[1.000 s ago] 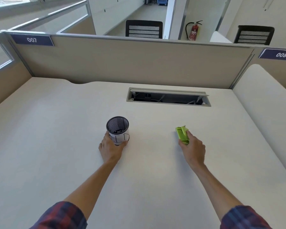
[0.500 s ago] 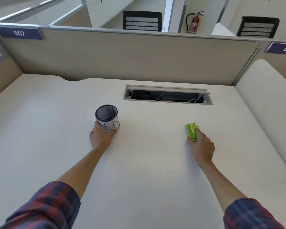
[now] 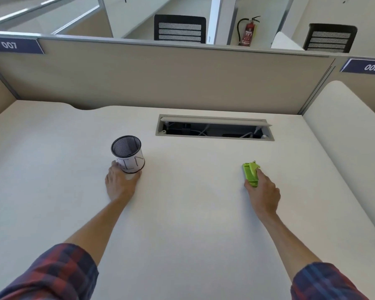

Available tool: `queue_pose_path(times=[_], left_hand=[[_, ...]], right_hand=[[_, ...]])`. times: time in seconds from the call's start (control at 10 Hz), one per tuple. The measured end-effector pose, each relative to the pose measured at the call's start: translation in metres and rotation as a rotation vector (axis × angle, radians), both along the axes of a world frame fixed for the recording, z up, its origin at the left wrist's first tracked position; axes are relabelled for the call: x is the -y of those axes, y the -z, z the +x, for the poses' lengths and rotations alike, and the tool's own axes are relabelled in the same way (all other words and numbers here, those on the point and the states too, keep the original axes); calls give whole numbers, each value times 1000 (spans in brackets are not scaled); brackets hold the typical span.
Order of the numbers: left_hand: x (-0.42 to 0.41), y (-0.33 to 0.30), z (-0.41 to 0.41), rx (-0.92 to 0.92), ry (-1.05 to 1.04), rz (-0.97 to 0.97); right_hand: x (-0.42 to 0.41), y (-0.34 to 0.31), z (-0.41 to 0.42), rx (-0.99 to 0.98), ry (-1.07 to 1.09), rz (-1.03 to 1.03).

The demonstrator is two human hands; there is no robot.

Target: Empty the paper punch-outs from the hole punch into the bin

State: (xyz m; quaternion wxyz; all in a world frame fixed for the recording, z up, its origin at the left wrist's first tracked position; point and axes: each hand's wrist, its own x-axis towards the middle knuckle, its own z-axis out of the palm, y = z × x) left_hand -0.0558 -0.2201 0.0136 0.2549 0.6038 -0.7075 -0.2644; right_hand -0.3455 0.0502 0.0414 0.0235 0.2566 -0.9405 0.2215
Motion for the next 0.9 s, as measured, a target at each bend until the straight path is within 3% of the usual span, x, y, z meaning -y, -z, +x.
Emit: queue_pose_path(times=[0.6,0.7,0.9], left_hand=[[-34,14,17,245,116,-92],[-41,16,21,320,172,-104],[-59,20,30,377,216,-129]], right_hand=[[24,-2,-31,-87,68,217],[24,-3,-31,-65,53,205],[12,0,-23,-18,95,-14]])
